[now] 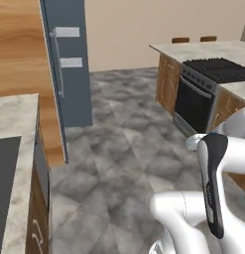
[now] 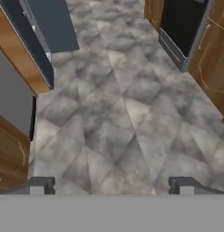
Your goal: Take a sugar cube from the saucer and place it inside the coffee. Then, grab milk from the fridge and place it next to the coffee on the counter to sweeten the coffee.
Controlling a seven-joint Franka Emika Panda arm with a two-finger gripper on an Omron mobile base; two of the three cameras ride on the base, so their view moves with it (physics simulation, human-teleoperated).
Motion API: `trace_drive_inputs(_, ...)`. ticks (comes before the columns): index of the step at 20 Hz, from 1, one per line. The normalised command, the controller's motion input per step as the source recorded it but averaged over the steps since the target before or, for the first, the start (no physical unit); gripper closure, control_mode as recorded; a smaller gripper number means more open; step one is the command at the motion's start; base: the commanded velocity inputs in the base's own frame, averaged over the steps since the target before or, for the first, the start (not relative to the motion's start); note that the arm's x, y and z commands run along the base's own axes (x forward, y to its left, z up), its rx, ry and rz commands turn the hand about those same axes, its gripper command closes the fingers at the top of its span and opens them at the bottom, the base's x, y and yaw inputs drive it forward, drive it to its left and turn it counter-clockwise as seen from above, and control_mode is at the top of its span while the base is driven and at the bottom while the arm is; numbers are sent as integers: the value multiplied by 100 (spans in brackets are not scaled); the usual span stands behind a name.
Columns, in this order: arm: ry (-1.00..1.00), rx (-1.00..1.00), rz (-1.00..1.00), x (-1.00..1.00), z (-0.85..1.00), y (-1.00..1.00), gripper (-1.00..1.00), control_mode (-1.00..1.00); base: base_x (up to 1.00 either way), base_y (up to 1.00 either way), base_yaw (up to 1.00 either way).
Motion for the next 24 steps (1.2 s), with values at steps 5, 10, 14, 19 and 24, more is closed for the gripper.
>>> trace_drive_inputs(5, 0, 0, 0, 0, 0, 0, -100, 100, 100, -35, 17)
trace_drive_inputs(10, 0, 0, 0, 0, 0, 0, -100, 100, 100, -48, 7)
trace_drive_inputs(14, 0, 0, 0, 0, 0, 0, -100, 100, 100, -38, 1)
trace_drive_inputs(19, 0, 0, 0, 0, 0, 0, -100, 100, 100, -30, 2)
trace_drive_inputs(24, 0, 0, 0, 0, 0, 0, -100, 100, 100, -25, 7)
